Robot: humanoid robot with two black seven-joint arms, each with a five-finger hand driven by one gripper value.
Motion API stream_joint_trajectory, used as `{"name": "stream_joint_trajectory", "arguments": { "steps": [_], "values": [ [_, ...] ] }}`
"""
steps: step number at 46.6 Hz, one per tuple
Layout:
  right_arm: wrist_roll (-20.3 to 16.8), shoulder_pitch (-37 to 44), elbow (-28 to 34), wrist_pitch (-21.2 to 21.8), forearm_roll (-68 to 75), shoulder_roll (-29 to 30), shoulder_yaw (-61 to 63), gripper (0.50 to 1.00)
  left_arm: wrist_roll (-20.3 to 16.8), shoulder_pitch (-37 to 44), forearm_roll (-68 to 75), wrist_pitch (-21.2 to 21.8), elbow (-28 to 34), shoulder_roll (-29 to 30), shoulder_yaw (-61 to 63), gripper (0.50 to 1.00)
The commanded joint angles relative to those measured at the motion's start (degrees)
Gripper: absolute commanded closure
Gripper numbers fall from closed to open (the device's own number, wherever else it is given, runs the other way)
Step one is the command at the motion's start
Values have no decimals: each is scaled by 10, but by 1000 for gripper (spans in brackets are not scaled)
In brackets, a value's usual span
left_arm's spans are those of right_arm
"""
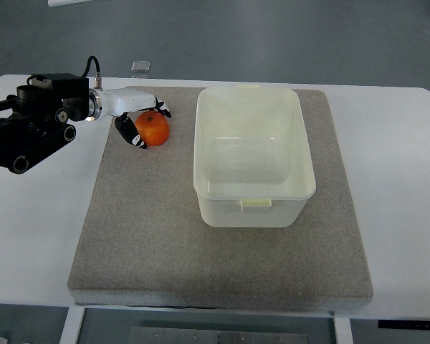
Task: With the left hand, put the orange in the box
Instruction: 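Close the left hand fingers around the orange and lift it, then carry the orange with the left hand over the white box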
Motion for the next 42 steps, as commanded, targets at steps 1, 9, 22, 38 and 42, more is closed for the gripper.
{"name": "stream_joint_trajectory", "arguments": {
  "steps": [1, 9, 22, 38, 42],
  "values": [
    [0, 0, 0, 0, 0, 0, 0, 568, 0, 0, 0, 0, -1, -1, 0, 735],
    [0, 0, 0, 0, 0, 0, 0, 568, 0, 0, 0, -2, 0, 0, 0, 848],
    [0, 0, 0, 0, 0, 0, 0, 568, 0, -22, 0, -8, -8, 9, 0, 1000],
    [0, 0, 0, 0, 0, 0, 0, 568, 0, -91, -10, -102, -83, 96, -64, 1000],
    [0, 0, 0, 0, 0, 0, 0, 568, 0, -92, -10, -132, -127, 109, -101, 1000]
  ]
}}
